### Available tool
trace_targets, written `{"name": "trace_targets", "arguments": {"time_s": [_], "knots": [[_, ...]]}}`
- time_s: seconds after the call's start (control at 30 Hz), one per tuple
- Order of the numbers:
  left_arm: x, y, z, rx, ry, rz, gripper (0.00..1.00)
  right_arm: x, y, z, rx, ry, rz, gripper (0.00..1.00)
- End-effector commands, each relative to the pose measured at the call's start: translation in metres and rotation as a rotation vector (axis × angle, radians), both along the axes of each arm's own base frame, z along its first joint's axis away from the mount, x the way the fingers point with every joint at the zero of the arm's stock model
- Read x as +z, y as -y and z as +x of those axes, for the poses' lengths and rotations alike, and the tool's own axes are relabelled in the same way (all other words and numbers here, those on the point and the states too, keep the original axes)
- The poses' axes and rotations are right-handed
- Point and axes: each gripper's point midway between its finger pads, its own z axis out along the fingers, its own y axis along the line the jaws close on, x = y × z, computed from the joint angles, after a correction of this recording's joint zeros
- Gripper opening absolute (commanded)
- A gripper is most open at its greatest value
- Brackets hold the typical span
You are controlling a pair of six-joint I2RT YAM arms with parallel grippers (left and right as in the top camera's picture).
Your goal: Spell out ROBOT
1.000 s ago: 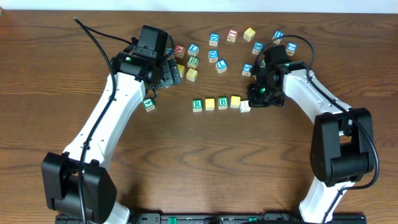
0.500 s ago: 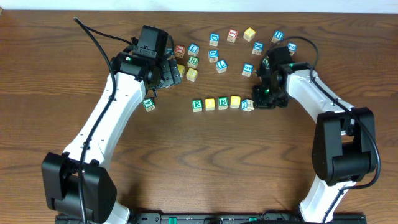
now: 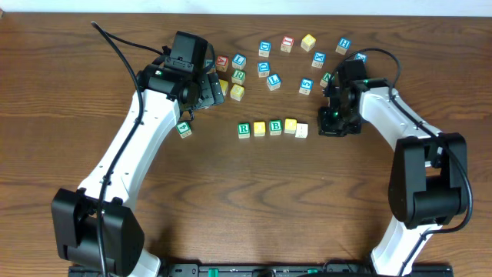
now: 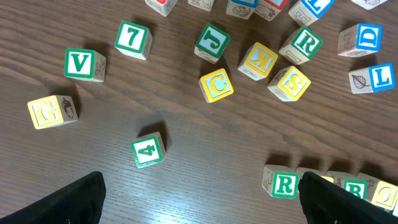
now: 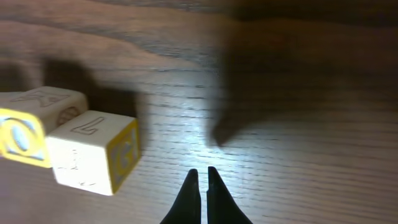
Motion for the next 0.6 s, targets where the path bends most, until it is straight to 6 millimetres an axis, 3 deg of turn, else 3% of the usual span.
{"name": "trace_targets", "arguments": {"time_s": [0.0, 0.13, 0.57], "knots": [[0.013, -0.003, 0.002, 0.003, 0.032, -0.001, 0.98, 0.02, -0.021, 0.011, 0.039, 0.047, 0.126, 0.01], [0.013, -0.003, 0.002, 0.003, 0.032, -0.001, 0.98, 0.034, -0.043, 0.014, 0.072, 0.075, 0.256, 0.01], [0.013, -0.003, 0.002, 0.003, 0.032, -0.001, 0.98, 0.033, -0.043, 0.017, 0.073, 0.091, 0.259, 0.01]]}}
